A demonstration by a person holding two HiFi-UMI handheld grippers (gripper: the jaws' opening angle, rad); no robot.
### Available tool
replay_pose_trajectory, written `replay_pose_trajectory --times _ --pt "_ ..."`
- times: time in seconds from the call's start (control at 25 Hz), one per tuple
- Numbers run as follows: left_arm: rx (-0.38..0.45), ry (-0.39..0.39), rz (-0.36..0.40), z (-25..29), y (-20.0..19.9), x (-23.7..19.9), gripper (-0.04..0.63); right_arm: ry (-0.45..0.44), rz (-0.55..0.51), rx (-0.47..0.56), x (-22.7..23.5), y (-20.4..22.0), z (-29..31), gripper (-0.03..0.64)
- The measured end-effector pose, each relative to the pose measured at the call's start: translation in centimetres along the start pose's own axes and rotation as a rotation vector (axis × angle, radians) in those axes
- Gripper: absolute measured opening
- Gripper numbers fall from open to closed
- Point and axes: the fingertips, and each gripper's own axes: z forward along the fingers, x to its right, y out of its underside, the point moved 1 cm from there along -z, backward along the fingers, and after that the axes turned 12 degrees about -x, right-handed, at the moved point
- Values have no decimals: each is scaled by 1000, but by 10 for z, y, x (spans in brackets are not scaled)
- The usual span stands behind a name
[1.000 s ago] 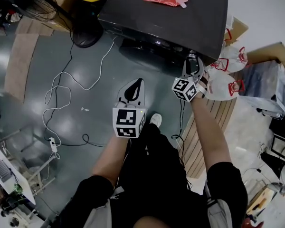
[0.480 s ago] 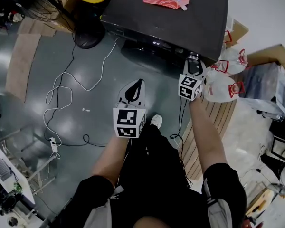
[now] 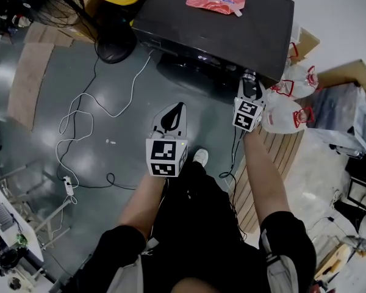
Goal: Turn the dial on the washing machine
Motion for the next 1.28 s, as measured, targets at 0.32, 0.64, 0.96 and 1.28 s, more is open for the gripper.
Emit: replay_pose_trajectory --times 0.32,0.64,0.96,1.28 --pt "-2 9 10 5 -2 3 9 -122 253 -7 7 2 1 221" --pt "5 7 9 3 -7 0 9 -114 231 11 6 2 1 219" --pt "23 5 7 1 -10 0 9 -312 564 15 15 6 2 219" --pt "25 16 15 -1 -11 3 9 -369 652 32 17 8 1 223"
